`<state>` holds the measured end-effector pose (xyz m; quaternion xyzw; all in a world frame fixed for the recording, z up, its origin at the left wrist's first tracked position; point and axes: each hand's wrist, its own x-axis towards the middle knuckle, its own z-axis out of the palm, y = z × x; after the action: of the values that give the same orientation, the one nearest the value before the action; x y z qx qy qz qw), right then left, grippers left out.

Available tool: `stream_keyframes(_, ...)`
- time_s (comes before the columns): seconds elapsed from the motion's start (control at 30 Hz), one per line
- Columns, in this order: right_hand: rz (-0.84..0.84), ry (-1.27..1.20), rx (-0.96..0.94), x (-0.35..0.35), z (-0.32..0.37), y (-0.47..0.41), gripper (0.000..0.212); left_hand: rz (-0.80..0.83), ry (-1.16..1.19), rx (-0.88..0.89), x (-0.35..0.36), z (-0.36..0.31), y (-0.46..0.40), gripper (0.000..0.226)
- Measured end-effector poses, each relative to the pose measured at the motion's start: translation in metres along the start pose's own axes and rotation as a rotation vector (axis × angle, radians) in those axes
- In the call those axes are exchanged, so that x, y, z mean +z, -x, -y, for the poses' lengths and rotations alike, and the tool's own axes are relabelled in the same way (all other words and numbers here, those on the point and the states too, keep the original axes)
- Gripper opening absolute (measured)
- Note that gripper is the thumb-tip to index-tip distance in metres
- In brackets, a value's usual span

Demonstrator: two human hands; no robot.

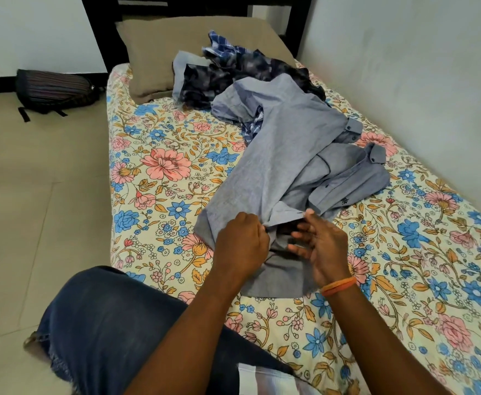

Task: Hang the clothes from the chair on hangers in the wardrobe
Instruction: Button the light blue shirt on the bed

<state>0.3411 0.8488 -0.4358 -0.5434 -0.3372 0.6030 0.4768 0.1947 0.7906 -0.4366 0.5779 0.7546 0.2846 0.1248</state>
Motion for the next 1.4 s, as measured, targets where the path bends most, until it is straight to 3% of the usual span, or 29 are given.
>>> stream_keyframes(0.07, -0.050, 0.115, -0.002, -0.002, 0.003, -0.011, 0.032, 0.027, -0.099, 0.067, -0.001, 0.000, -0.004, 0.023)
stream_keyframes(0.17, -0.047, 0.208, 0.045, -0.002, 0.007, -0.032, 0.020, 0.021, -0.242, 0.187, 0.001, 0.004, -0.007, 0.025)
stream_keyframes(0.33, -0.121, -0.032, 0.168, -0.006, 0.014, -0.049, 0.008, 0.040, -0.433, 0.250, 0.001, 0.006, -0.011, 0.030)
stream_keyframes(0.47, -0.165, -0.093, -0.016, -0.006, 0.017, -0.047, 0.010, -0.155, -0.234, 0.230, -0.001, -0.010, -0.029, 0.032)
stream_keyframes(0.57, -0.160, -0.165, -0.032, 0.002, 0.012, -0.041, 0.006, -0.274, -0.249, 0.280, 0.004, -0.032, -0.052, 0.026)
stream_keyframes(0.67, -0.093, -0.209, -0.015, 0.009, 0.000, -0.036, 0.027, -0.103, -0.156, 0.079, 0.015, -0.033, -0.076, 0.023)
stream_keyframes(0.77, -0.042, -0.182, -0.039, 0.015, -0.010, -0.032, 0.034, -0.023, 0.191, -0.230, 0.020, -0.008, -0.094, 0.023)
stream_keyframes(0.93, -0.072, -0.097, -0.044, 0.022, -0.027, -0.038, 0.011, 0.166, 1.002, -0.703, 0.001, 0.012, -0.094, 0.021)
stream_keyframes(1.0, -0.087, -0.099, -0.047, 0.023, -0.030, -0.039, 0.007, 0.190, 1.042, -0.694, -0.003, 0.012, -0.090, 0.018)
stream_keyframes(1.1, -0.093, -0.120, -0.038, 0.026, -0.028, -0.038, 0.007, -0.007, 0.795, -0.488, 0.003, 0.013, -0.086, 0.008)
stream_keyframes(1.2, -0.083, -0.132, -0.016, 0.028, -0.025, -0.038, 0.004, -0.200, 0.341, -0.141, 0.012, 0.010, -0.087, 0.014)
stream_keyframes(1.3, -0.067, -0.202, 0.032, 0.030, -0.020, -0.035, 0.009, -0.268, -0.028, 0.078, 0.012, 0.002, -0.088, 0.015)
stream_keyframes(1.4, -0.086, -0.279, 0.096, 0.032, -0.017, -0.031, 0.009, -0.313, -0.250, 0.194, 0.018, 0.001, -0.087, 0.020)
